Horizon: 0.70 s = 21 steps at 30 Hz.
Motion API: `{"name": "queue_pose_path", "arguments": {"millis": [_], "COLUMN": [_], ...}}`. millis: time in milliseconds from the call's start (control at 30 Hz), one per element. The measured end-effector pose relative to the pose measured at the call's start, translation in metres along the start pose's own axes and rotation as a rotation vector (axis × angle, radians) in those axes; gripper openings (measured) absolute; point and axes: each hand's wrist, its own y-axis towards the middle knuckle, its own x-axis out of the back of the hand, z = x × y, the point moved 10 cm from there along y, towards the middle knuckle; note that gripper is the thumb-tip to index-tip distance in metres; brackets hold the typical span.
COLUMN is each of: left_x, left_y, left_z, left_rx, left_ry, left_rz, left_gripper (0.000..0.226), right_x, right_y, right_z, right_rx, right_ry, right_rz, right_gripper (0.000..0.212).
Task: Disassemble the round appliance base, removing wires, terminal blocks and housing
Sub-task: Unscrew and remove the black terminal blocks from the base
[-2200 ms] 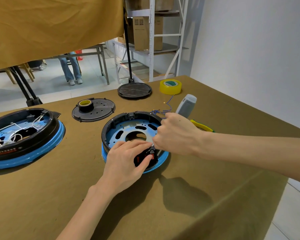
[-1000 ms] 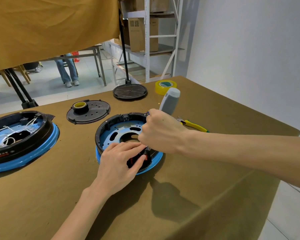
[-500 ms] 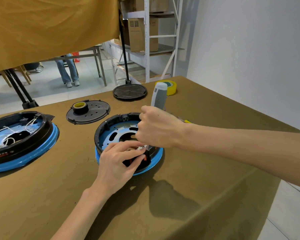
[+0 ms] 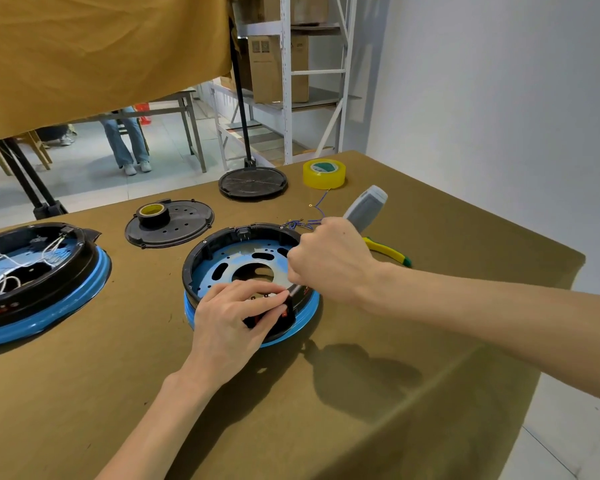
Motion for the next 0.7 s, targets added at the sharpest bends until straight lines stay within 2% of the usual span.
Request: {"name": "queue_pose_path", "arguments": {"millis": [67,167,233,367,433,533,633,700], "left_x": [0.000,0.002,0.003,0.001,0.001,0.001,0.000,0.000], "left_y": [0.000,-0.001,-0.001,0.000,0.000,0.000,-0.001,-0.001], "left_z": [0.000,-0.001,-0.002,-0.001,0.000,0.001,0.002,0.002], "left_rx": [-0.006,-0.018,-0.021,0.002,0.008,0.019,0.014,0.010], "left_ry": [-0.003,0.006,0.009,0.001,0.006,0.004,0.004,-0.001], "left_rz": [-0.008,-0.037,-0.042,0.017,0.036,0.046,0.047,0.042], "left_gripper": [0.027,0.028,0.025,0.026,0.026,0.027,0.027,0.025], "right_x": [0.003,0.024,0.024,0.017,0.002,-0.009,-0.005,0.000], "right_y": [-0.003,-0.008,-0.003,0.019,0.030,0.039,0.034,0.022], "right_z": [0.003,0.024,0.036,0.023,0.014,0.010,0.008,0.001], "right_rx": [0.051,0.134,0.187,0.301,0.356,0.392,0.387,0.291], "right_ry": [-0.032,-0.237,-0.272,-0.183,-0.071,0.065,0.133,0.082], "right_rz": [-0.024,-0.146,-0.175,-0.184,-0.108,-0.106,-0.175,-0.257], "right_gripper": [0.045,0.027,0.024,0.047,0.049,0.052,0.057,0.061]}}
